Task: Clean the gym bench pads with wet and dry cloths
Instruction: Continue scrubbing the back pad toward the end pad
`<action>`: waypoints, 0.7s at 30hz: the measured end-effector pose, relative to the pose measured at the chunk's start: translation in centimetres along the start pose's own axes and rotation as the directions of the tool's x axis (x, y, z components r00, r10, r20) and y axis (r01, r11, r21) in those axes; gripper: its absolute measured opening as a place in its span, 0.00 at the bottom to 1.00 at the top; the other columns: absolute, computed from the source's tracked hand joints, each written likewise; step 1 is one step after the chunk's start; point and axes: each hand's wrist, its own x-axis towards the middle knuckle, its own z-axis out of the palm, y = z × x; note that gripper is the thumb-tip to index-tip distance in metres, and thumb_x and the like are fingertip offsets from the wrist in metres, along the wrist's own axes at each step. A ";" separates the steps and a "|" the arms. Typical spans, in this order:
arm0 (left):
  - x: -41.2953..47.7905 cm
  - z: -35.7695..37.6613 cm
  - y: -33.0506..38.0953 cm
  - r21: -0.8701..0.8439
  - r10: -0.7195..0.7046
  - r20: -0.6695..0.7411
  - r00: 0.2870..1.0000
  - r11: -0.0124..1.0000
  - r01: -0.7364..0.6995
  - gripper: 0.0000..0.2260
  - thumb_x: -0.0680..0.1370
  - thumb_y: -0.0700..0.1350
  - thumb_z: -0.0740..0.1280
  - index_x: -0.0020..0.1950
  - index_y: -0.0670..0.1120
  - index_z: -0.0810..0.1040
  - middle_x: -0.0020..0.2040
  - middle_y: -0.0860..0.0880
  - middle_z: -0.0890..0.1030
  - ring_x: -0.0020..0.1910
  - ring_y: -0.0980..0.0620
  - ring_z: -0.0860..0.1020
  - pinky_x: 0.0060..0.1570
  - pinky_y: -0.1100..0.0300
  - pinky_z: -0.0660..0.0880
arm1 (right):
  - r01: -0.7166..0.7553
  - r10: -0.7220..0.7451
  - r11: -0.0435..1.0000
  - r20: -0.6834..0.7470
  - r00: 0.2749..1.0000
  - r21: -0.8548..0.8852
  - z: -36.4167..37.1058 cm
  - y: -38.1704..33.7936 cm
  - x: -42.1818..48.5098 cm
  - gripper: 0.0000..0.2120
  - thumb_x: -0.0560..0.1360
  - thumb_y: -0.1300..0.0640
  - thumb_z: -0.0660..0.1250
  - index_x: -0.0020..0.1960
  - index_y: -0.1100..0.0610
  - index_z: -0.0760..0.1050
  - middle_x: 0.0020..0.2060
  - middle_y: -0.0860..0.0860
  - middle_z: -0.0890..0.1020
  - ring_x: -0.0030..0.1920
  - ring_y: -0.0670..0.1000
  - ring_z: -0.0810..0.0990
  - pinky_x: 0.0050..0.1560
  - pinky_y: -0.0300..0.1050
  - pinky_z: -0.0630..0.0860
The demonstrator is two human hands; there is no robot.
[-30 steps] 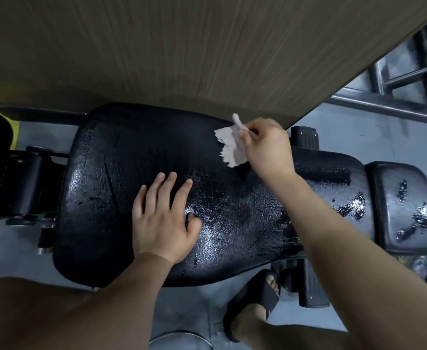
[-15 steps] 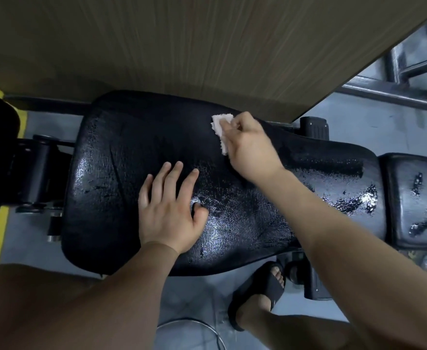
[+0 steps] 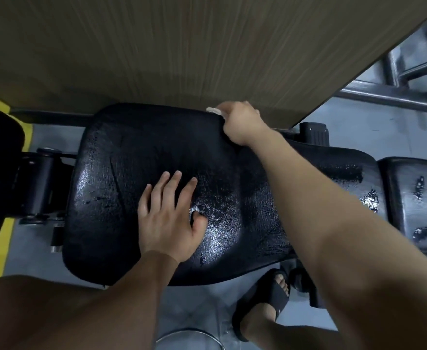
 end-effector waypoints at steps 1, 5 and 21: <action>0.0 0.0 0.0 0.003 -0.001 0.007 1.000 1.000 0.001 0.31 0.72 0.55 0.62 0.76 0.53 0.70 0.78 0.47 0.67 0.80 0.46 0.59 0.79 0.43 0.52 | -0.005 0.003 0.998 0.031 1.000 0.058 -0.5 0.3 0.2 0.21 0.80 0.62 0.57 0.69 0.49 0.75 0.64 0.54 0.79 0.67 0.59 0.72 0.67 0.52 0.69; 0.1 0.1 0.0 -0.009 0.001 0.005 1.000 1.000 -0.001 0.31 0.72 0.55 0.61 0.76 0.53 0.70 0.78 0.47 0.67 0.80 0.46 0.59 0.78 0.42 0.52 | -0.133 0.126 0.991 0.217 0.968 0.021 -2.7 3.9 0.0 0.16 0.85 0.61 0.54 0.66 0.62 0.76 0.65 0.61 0.78 0.65 0.61 0.75 0.61 0.47 0.69; 0.1 0.0 0.1 -0.010 -0.013 -0.002 1.000 1.000 0.013 0.31 0.72 0.55 0.60 0.76 0.53 0.70 0.77 0.47 0.67 0.80 0.47 0.59 0.78 0.43 0.53 | -0.280 0.312 0.947 0.241 0.919 -0.160 -3.8 12.9 -3.5 0.17 0.85 0.56 0.55 0.66 0.62 0.77 0.67 0.63 0.77 0.63 0.63 0.76 0.61 0.51 0.72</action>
